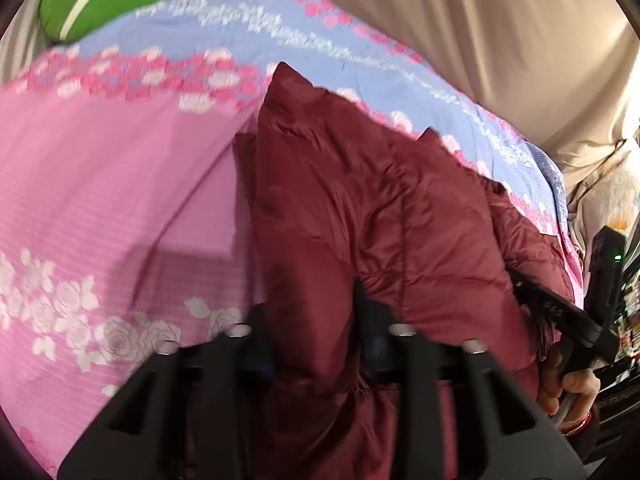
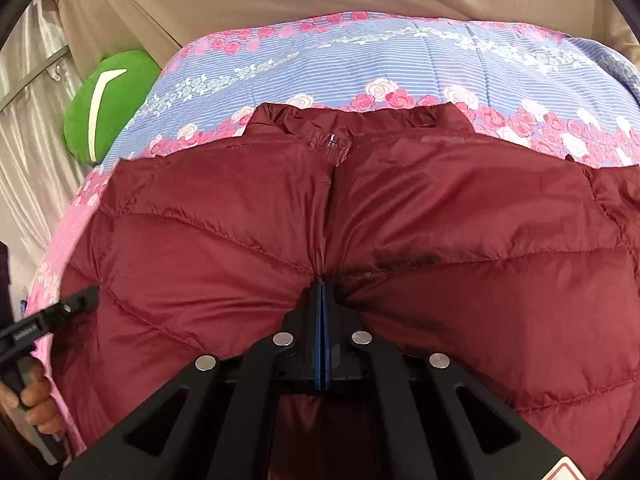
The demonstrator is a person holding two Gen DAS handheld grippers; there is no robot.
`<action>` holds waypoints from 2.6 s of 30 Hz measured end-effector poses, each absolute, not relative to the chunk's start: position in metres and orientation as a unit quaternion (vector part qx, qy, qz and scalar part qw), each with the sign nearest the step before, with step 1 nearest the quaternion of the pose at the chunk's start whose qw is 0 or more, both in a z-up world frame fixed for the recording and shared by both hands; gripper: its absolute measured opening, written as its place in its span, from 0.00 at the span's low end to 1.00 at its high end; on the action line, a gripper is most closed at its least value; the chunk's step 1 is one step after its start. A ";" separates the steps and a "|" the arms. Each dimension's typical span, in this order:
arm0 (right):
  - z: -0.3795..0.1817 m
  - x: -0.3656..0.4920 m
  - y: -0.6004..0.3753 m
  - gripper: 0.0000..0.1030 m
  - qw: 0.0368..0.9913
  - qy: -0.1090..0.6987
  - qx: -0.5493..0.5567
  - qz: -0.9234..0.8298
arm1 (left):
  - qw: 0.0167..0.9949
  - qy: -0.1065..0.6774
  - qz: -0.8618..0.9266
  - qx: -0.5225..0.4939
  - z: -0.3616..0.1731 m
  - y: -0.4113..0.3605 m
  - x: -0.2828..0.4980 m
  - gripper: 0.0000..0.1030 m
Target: Fold large clothes
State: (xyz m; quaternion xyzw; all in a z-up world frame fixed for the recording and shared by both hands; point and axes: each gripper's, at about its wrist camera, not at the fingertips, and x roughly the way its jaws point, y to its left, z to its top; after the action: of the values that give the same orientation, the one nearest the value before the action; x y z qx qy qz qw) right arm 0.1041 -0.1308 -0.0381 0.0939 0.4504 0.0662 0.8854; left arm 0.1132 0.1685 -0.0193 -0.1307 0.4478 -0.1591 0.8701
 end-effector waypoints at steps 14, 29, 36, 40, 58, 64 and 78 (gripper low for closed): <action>-0.042 0.107 -0.133 0.01 0.884 0.451 0.103 0.075 | 0.912 0.326 -0.234 -0.081 0.081 0.112 0.063 0.08; -0.041 0.150 -0.109 0.05 0.872 0.468 0.095 0.107 | 0.907 0.290 -0.299 -0.053 0.115 0.051 0.048 0.07; 0.014 0.092 -0.193 0.07 0.897 0.404 0.157 0.082 | 0.893 0.274 -0.355 -0.025 0.134 -0.001 0.039 0.07; 0.015 0.059 -0.268 0.10 0.901 0.387 0.196 -0.002 | 0.887 0.274 -0.371 -0.021 0.131 -0.017 0.036 0.07; -0.026 0.105 -0.268 0.04 0.871 0.421 0.241 0.078 | 0.850 0.299 -0.429 0.056 0.102 -0.133 0.014 0.07; 0.014 0.003 -0.379 0.08 0.892 0.343 0.291 -0.047 | 0.824 0.340 -0.444 0.090 0.065 -0.185 0.017 0.07; 0.048 -0.086 -0.383 0.29 0.925 0.284 0.238 -0.087 | 0.797 0.332 -0.496 0.093 0.058 -0.204 -0.011 0.84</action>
State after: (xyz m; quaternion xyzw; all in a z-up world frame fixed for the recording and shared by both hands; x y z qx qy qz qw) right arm -0.0858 -0.3834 0.0481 0.2376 0.2844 -0.0873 0.9247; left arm -0.0111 -0.2037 0.0584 0.0930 0.3316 -0.4961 0.7971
